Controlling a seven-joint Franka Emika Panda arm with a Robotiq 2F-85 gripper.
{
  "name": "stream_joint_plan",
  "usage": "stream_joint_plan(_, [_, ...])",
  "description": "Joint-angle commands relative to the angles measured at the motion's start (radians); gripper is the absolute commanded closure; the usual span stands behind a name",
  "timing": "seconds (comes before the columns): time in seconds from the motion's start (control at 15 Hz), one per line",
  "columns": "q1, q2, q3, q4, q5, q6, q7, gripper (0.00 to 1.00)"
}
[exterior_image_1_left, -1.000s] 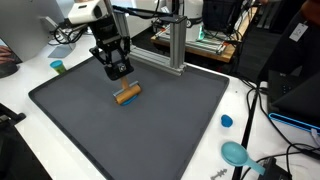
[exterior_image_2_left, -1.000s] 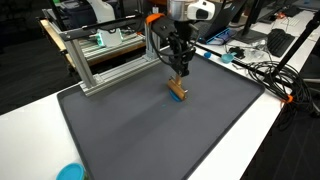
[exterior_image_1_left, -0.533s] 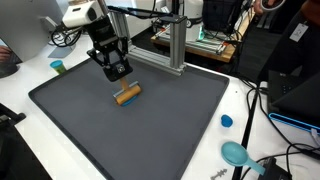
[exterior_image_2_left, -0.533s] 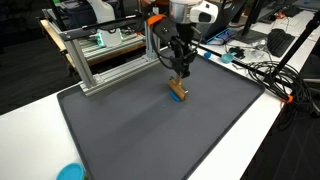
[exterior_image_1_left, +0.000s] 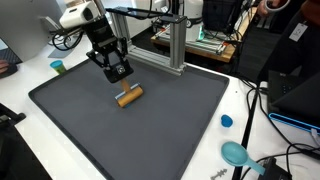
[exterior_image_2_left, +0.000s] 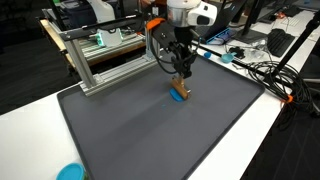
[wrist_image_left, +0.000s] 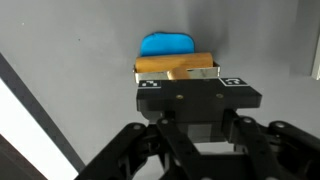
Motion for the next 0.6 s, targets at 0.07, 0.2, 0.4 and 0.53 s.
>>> stream_joint_plan(0.07, [-0.008, 0.073, 0.028, -0.025, 0.076, 0.039, -0.037, 0.78])
stream_joint_plan(0.2, [-0.002, 0.05, 0.019, -0.014, 0.077, 0.056, -0.006, 0.78])
stream_joint_plan(0.4, [-0.014, -0.063, -0.001, -0.023, 0.058, 0.099, -0.007, 0.78])
stream_joint_plan(0.53, [-0.021, -0.115, -0.024, -0.035, 0.025, 0.166, -0.007, 0.78])
